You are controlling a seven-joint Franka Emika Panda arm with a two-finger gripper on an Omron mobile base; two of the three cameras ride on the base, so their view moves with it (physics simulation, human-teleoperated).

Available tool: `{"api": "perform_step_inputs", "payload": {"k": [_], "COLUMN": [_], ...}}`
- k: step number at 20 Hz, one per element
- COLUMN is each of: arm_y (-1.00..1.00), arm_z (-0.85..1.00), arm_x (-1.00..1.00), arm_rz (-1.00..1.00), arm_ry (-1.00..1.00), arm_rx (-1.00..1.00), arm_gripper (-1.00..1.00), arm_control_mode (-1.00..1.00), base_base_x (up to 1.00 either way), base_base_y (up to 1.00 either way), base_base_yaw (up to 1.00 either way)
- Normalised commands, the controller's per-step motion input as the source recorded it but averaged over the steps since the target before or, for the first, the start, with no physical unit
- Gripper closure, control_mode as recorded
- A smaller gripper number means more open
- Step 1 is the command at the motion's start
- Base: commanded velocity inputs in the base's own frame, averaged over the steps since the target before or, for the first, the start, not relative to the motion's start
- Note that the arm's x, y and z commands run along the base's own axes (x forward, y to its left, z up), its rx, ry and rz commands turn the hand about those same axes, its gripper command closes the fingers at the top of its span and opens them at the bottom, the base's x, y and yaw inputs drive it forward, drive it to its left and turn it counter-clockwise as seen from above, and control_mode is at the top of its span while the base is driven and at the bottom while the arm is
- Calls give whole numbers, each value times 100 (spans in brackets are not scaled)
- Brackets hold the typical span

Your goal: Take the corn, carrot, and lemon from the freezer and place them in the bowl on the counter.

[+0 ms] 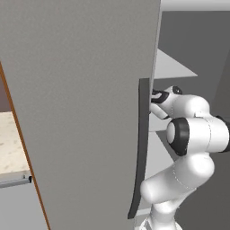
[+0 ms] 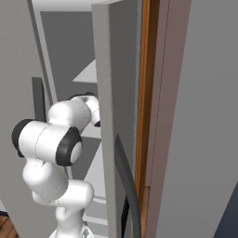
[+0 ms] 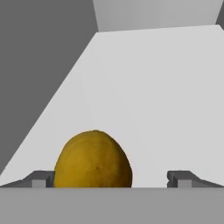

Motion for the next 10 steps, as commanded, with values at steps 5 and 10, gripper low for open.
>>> {"api": "perform_step_inputs", "payload": {"k": [5, 10], "arm_y": [0, 4], "arm_z": [-15, -17], "arm_x": [9, 3], "arm_rz": [0, 0], "arm_ry": [0, 0], "arm_rx": [0, 0], "arm_gripper": [-100, 100], "arm_control_mode": [-100, -100], "base_base_x": [0, 0], "base_base_y": [0, 0], "base_base_yaw": [0, 0]}}
